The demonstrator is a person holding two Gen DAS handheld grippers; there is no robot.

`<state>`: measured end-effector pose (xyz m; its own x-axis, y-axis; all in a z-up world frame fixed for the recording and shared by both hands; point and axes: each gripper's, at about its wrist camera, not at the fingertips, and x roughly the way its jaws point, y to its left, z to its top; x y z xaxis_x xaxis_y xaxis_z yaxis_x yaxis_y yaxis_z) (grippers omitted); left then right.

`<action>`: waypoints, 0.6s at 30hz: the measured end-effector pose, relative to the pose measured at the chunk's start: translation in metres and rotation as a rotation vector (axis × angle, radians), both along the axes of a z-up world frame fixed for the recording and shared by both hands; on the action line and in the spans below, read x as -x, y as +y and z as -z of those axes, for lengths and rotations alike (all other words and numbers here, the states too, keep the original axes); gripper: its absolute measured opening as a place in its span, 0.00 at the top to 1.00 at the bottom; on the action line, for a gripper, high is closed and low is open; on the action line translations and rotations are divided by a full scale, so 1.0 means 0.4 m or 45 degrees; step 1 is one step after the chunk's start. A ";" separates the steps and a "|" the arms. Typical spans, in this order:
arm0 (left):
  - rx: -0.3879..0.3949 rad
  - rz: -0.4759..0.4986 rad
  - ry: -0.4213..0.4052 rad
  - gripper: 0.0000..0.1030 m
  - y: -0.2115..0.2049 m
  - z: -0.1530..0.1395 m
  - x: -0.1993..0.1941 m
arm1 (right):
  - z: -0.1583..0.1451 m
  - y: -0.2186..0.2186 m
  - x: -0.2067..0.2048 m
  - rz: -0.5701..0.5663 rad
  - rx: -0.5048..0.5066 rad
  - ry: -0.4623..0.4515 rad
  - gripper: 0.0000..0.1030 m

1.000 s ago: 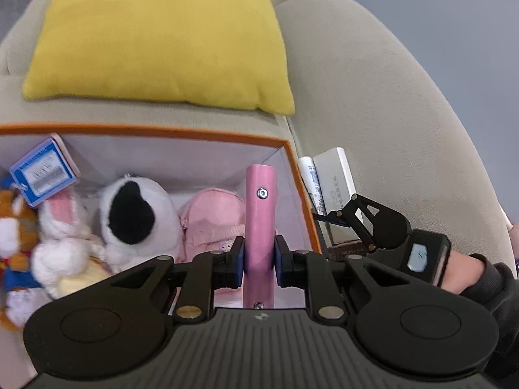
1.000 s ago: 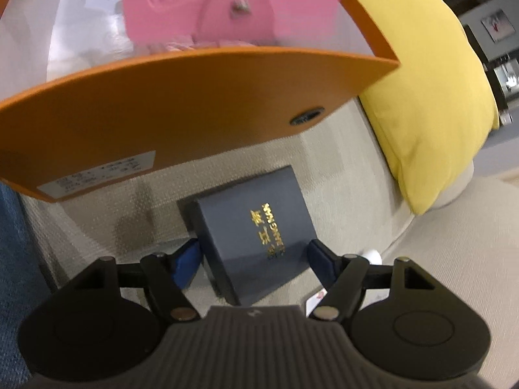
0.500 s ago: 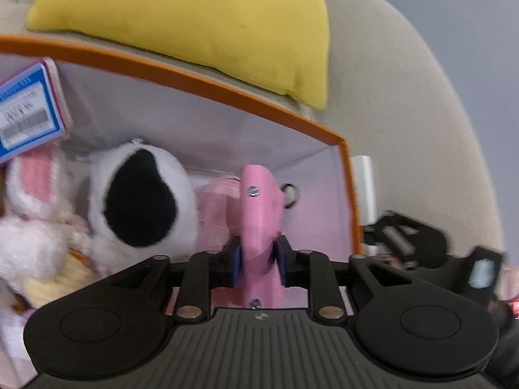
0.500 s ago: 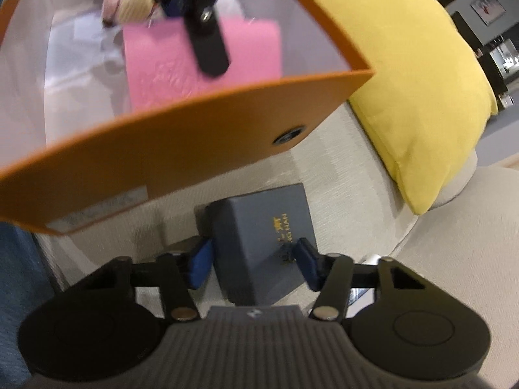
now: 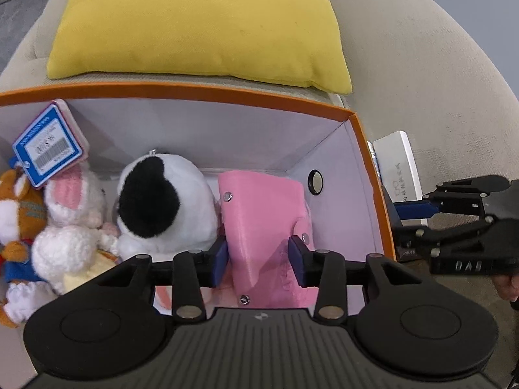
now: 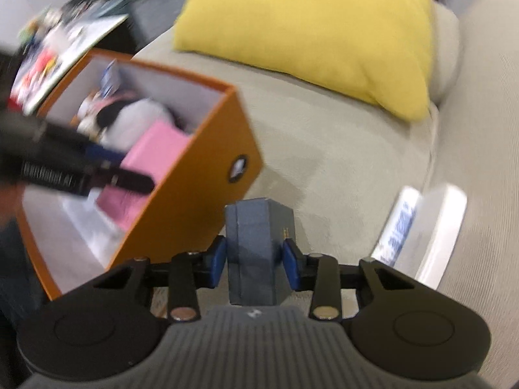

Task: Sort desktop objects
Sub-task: 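Lower the wallet into the box with the left gripper while the right gripper grasps the dark gray box, then open the left gripper while the right gripper lifts the dark gray box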

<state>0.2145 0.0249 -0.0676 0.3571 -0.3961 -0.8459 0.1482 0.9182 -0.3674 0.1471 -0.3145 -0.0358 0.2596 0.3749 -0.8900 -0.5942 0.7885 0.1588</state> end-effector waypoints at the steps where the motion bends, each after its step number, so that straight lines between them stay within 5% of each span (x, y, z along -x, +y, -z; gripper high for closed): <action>1: 0.030 0.004 -0.002 0.56 0.004 0.003 -0.008 | 0.000 -0.008 -0.005 0.039 -0.026 0.024 0.61; 6: 0.154 0.000 0.072 0.56 0.044 0.038 -0.023 | 0.016 -0.025 -0.033 0.152 -0.023 0.057 0.62; 12: 0.045 0.014 0.105 0.44 0.051 -0.005 0.003 | 0.044 -0.048 -0.009 0.176 0.008 0.072 0.64; 14: 0.074 0.015 0.103 0.36 0.065 -0.029 0.023 | 0.045 -0.056 -0.011 0.194 0.005 0.069 0.64; 18: 0.137 -0.029 0.131 0.36 0.103 -0.054 0.072 | 0.040 -0.057 -0.019 0.205 -0.005 0.089 0.63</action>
<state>0.1856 0.0662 -0.0460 0.2807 -0.4792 -0.8316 0.0844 0.8754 -0.4760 0.1545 -0.3375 -0.0520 0.2546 0.3371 -0.9064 -0.4475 0.8719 0.1986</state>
